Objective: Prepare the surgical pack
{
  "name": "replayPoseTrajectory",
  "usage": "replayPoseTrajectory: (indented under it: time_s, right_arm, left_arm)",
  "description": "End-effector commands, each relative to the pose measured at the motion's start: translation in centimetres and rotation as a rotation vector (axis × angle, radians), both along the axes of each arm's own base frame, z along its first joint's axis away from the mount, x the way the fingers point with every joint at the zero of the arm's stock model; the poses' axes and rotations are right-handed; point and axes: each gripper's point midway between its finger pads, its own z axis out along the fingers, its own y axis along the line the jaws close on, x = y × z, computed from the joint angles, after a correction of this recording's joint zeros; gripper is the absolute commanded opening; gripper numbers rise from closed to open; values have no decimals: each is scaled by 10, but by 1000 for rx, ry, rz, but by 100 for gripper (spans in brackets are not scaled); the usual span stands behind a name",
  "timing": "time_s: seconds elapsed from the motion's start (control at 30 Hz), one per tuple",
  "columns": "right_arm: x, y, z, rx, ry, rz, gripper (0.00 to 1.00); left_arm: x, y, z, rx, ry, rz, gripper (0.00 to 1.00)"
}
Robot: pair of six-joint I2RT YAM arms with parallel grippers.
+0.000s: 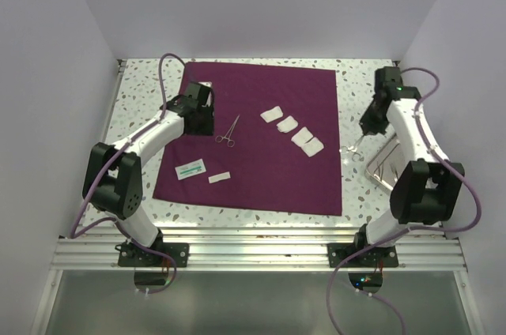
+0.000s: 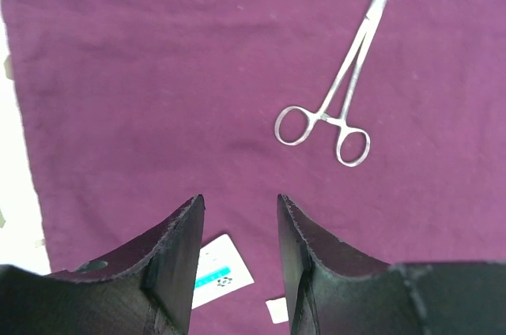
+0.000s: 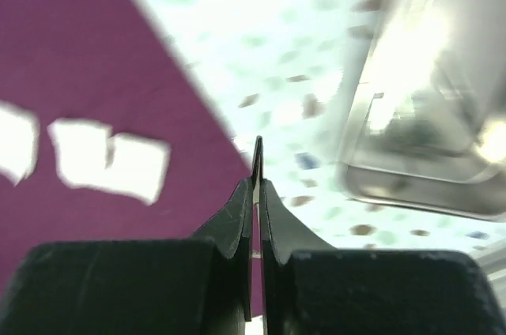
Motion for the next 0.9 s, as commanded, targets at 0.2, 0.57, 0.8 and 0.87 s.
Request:
replayPoseTrajectory:
  time_s: [0.2, 0.57, 0.8, 0.87]
  right_arm:
    - [-36, -132, 1, -222, 93, -168, 0]
    - [-26, -161, -37, -229, 169, -140, 0]
    - [-15, -135, -3, -205, 122, -141, 47]
    - [1, -118, 21, -229, 72, -107, 49]
  left_arm:
    - [4, -14, -3, -65, -6, -76, 46]
    - [-4, -34, 7, -142, -12, -237, 56]
    - [8, -33, -6, -105, 30, -216, 59]
    - [12, -33, -13, -86, 56, -225, 55]
